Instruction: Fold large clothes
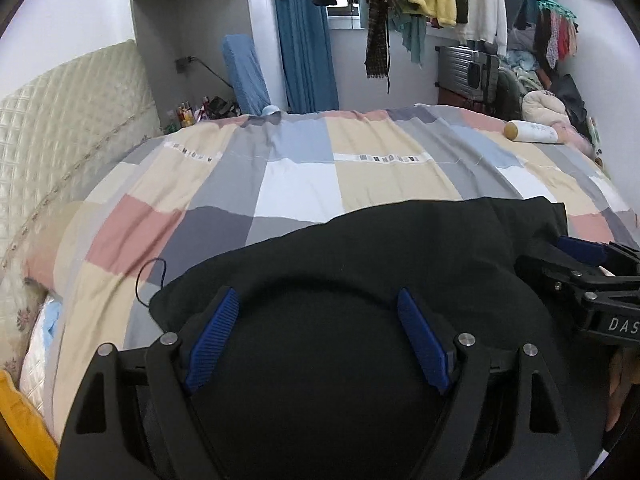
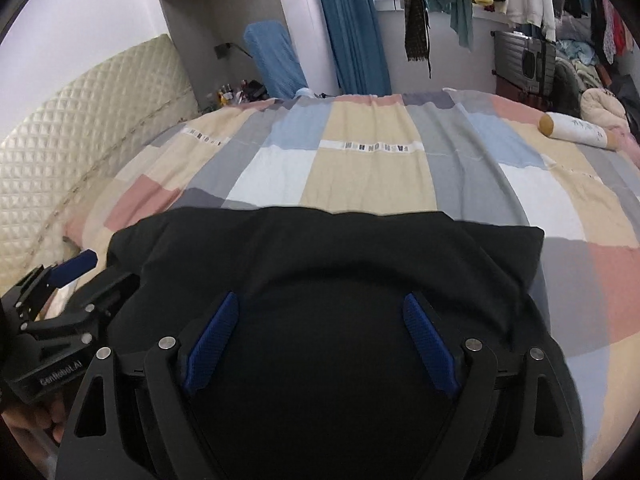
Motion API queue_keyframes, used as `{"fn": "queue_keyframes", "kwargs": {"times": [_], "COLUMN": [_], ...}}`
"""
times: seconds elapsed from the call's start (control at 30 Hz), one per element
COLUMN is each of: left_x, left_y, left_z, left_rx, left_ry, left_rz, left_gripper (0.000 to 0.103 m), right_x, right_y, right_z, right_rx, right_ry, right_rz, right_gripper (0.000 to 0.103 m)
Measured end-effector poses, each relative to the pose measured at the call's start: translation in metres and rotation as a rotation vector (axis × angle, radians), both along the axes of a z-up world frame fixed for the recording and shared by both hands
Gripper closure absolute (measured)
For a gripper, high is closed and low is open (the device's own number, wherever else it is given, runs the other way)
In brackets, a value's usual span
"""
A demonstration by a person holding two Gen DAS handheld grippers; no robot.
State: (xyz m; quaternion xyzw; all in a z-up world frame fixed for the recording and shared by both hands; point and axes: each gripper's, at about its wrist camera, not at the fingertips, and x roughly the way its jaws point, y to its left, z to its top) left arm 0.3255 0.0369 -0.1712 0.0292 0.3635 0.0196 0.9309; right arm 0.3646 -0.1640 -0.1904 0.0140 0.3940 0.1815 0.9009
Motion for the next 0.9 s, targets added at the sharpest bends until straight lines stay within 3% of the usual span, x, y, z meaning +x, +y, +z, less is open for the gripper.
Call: {"fn": "queue_keyframes", "kwargs": {"times": [0.27,0.47,0.7,0.9], "left_x": [0.04,0.05,0.039,0.001], "left_y": [0.01,0.007,0.013,0.03], "left_z": [-0.031,-0.043,-0.039,-0.018], "left_rx": [-0.076,-0.068,-0.081,-0.09], "left_ry": [0.057,0.061,0.071,0.039], "left_rz": [0.017,0.036,0.031,0.038], "left_gripper": [0.021,0.021,0.02,0.02], "right_x": [0.028,0.041,0.032,0.002], "right_y": [0.003,0.009,0.006,-0.016], "right_z": [-0.023,-0.038,-0.036,-0.015], "right_rx": [0.035,0.027,0.02,0.038], "right_ry": [-0.002,-0.022,-0.004,-0.025], "right_rz": [-0.013,-0.025,-0.01,-0.015], "right_gripper": [0.017,0.017,0.017,0.018]}}
